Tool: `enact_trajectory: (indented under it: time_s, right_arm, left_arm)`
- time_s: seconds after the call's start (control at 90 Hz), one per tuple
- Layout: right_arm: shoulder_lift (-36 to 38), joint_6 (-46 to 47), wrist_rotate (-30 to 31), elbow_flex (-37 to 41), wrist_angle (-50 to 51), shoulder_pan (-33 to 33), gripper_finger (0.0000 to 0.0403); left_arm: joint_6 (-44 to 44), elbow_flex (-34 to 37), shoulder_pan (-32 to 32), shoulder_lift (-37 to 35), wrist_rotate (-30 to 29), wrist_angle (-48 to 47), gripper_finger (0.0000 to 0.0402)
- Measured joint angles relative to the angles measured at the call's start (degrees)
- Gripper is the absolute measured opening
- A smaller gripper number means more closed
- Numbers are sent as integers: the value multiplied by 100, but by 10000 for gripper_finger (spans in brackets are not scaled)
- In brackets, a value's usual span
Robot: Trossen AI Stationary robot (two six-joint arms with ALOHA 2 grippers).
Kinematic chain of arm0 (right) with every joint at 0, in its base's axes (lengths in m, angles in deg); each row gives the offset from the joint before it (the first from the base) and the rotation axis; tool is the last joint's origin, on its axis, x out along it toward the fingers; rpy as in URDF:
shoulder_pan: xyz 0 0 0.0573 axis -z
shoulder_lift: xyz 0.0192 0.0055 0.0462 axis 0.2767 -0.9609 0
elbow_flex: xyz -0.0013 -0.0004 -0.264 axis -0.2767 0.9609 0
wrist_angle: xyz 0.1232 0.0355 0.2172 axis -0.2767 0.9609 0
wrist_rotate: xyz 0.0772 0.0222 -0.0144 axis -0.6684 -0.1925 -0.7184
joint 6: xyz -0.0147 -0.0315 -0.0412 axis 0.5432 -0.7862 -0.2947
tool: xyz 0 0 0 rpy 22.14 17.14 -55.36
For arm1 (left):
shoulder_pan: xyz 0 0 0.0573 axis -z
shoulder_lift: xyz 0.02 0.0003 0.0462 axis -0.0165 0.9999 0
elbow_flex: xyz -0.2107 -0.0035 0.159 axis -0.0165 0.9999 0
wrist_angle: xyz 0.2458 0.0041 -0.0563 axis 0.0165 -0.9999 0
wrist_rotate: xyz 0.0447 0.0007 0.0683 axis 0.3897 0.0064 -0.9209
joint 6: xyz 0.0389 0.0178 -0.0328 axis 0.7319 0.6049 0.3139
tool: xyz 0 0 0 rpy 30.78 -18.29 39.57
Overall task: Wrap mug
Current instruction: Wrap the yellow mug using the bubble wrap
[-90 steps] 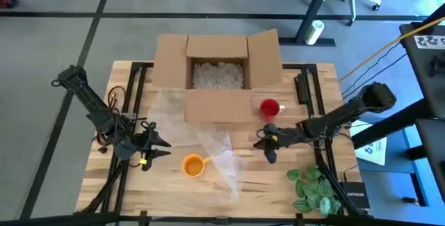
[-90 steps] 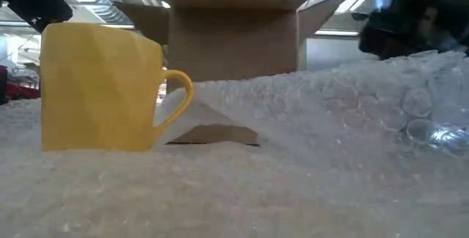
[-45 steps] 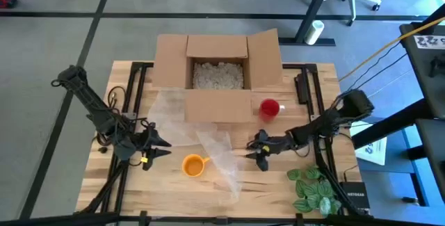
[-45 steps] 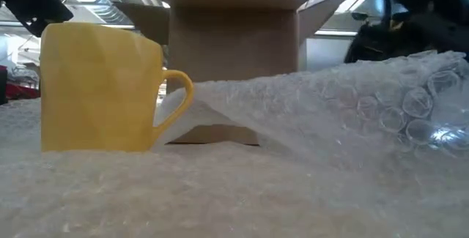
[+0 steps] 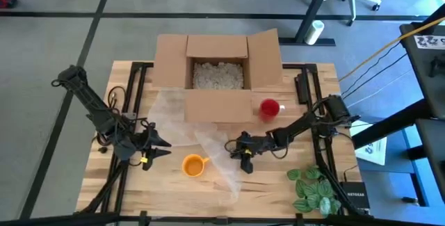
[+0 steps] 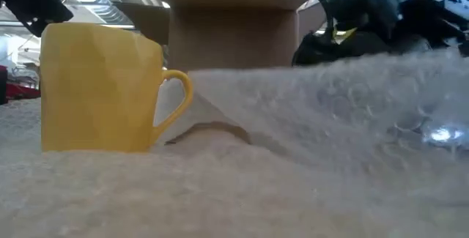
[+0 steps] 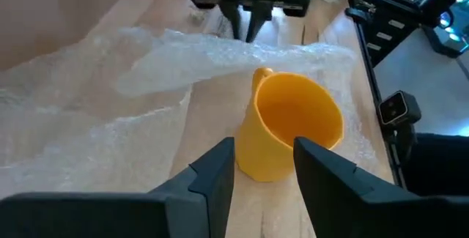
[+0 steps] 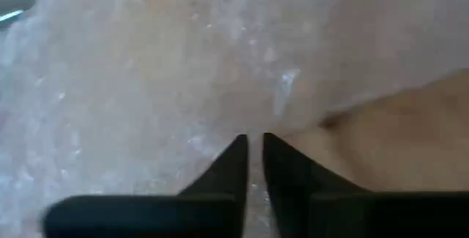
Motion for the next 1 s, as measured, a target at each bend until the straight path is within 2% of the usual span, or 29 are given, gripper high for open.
enact_trajectory:
  time_s: [0.3, 0.567, 0.822, 1.0]
  right_arm:
    - [212, -552, -446, -852, -69, 118, 0]
    - [217, -1222, -750, -1932, 1053, 430, 0]
    - [217, -1775, -1093, -2754, 1343, 485, 0]
    - [-25, -2026, -1429, -3675, 2377, 493, 0]
  left_arm:
    - [205, 0, 0, 0, 0, -2, 123]
    - [223, 0, 1, 0, 2, -7, 123]
    - [502, 0, 2, 0, 2, 1, 123]
    - [611, 0, 0, -52, 0, -40, 123]
